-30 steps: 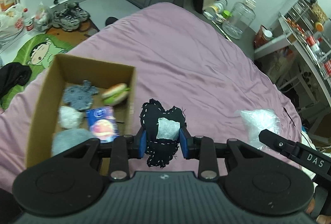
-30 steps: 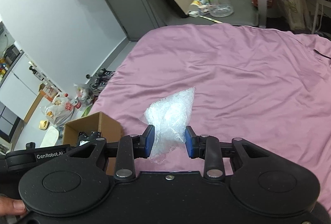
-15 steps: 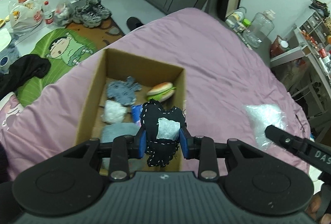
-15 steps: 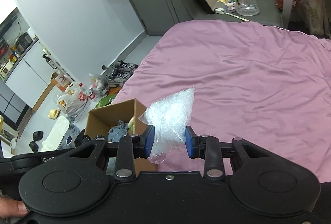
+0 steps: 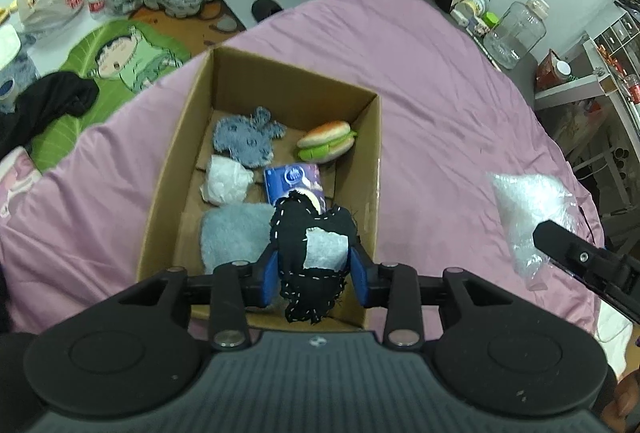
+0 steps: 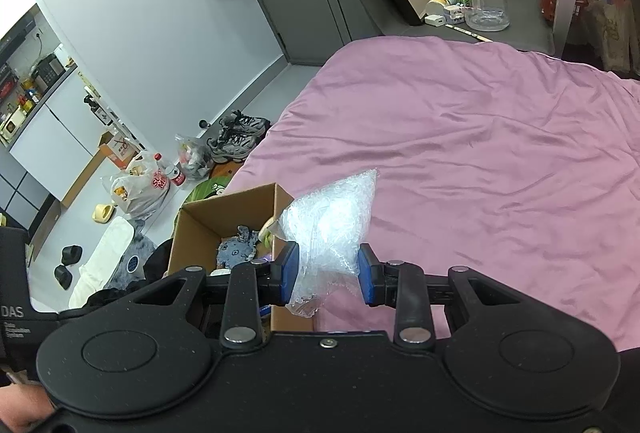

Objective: Organize soft objects
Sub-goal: 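Carry the black patch and bubble-wrap bag over the box with both grippers, then open the left gripper to drop the black patch into the box, then open the right gripper to drop the bubble-wrap bag into the box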

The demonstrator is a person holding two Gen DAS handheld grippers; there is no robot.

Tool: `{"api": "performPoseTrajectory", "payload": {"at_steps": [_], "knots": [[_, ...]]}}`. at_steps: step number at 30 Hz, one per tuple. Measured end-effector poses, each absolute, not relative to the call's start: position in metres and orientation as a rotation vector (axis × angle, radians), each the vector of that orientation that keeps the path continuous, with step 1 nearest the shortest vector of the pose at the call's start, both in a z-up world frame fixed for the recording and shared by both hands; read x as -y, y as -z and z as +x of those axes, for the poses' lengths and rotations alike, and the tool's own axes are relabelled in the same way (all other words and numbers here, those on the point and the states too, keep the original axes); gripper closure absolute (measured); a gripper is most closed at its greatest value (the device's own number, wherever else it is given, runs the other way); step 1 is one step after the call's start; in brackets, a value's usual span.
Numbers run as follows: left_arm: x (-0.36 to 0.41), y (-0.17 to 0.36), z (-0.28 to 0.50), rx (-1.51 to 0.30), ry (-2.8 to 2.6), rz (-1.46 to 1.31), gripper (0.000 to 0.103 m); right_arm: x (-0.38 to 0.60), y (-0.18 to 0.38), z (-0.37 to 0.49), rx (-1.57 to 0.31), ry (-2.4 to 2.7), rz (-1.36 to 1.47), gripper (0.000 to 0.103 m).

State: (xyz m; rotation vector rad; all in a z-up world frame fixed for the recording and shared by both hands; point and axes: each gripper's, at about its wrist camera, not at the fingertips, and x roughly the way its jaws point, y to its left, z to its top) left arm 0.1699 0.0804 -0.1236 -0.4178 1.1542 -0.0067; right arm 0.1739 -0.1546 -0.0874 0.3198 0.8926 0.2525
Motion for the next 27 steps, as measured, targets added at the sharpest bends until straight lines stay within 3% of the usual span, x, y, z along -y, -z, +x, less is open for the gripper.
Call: {"api": "performPoseTrajectory", "payload": {"at_steps": [3,6,23,25,27], "knots": [[-0.082,0.125,0.171,-1.161,0.024,-0.444,0.062,0.149,0.087,0.176,-0.894,-0.264,0.316,0.072],[-0.082,0.123,0.171,-1.152,0.027,-0.430,0.052,0.141,0.088,0.179,-0.900,-0.279,0.313,0.072],[-0.132,0.104,0.173,-1.094,-0.106,-0.421,0.052,0.089,0.091,0.195,-0.929,-0.396,0.303,0.071],[-0.137,0.104,0.173,-1.094,-0.123,-0.416,0.052,0.083,0.089,0.196,-0.931,-0.417,0.312,0.067],[-0.140,0.103,0.174,-1.097,-0.135,-0.411,0.052,0.081,0.089,0.197,-0.927,-0.424,0.323,0.052]]}}
